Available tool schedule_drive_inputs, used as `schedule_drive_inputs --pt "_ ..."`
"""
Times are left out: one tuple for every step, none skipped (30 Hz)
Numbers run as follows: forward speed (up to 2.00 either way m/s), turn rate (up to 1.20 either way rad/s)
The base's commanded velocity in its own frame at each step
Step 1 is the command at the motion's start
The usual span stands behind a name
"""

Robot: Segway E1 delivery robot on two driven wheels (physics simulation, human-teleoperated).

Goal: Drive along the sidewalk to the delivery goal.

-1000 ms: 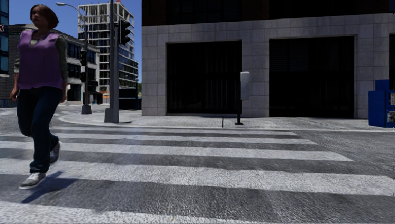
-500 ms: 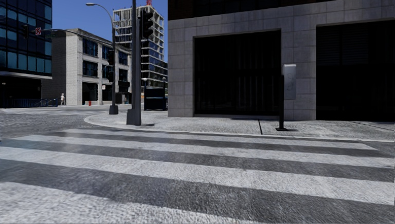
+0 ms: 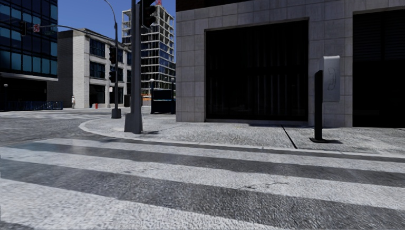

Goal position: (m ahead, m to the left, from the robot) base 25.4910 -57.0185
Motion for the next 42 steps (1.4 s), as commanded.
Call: schedule_drive_inputs --pt "2.0 0.0" --pt "2.0 0.0" --pt "2.0 0.0" --pt "2.0 0.0" --pt "2.0 0.0" --pt "2.0 0.0" --pt "2.0 0.0" --pt "2.0 0.0" --pt "2.0 0.0" --pt "2.0 0.0" --pt "2.0 0.0" --pt "2.0 0.0" --pt "2.0 0.0" --pt "2.0 0.0" --pt "2.0 -0.04" --pt "2.0 -0.08" --pt "2.0 -0.12" --pt "2.0 -0.12" --pt "2.0 -0.14" --pt "2.0 -0.2" --pt "2.0 -0.23" --pt "2.0 -0.23" --pt "2.0 -0.26" --pt "2.0 -0.41" --pt "2.0 -0.41" --pt "2.0 -0.51" --pt "2.0 -0.56" --pt "2.0 -0.58" --pt "2.0 -0.58" --pt "2.0 -0.6" --pt "2.0 -0.6" --pt "2.0 -0.6" --pt "2.0 -0.62" --pt "2.0 -0.62" --pt "2.0 -0.62" --pt "2.0 -0.62" --pt "2.0 -0.63" --pt "2.0 -0.63" --pt "2.0 -0.67" --pt "2.0 -0.73" --pt "2.0 -0.73" --pt "2.0 -0.76"
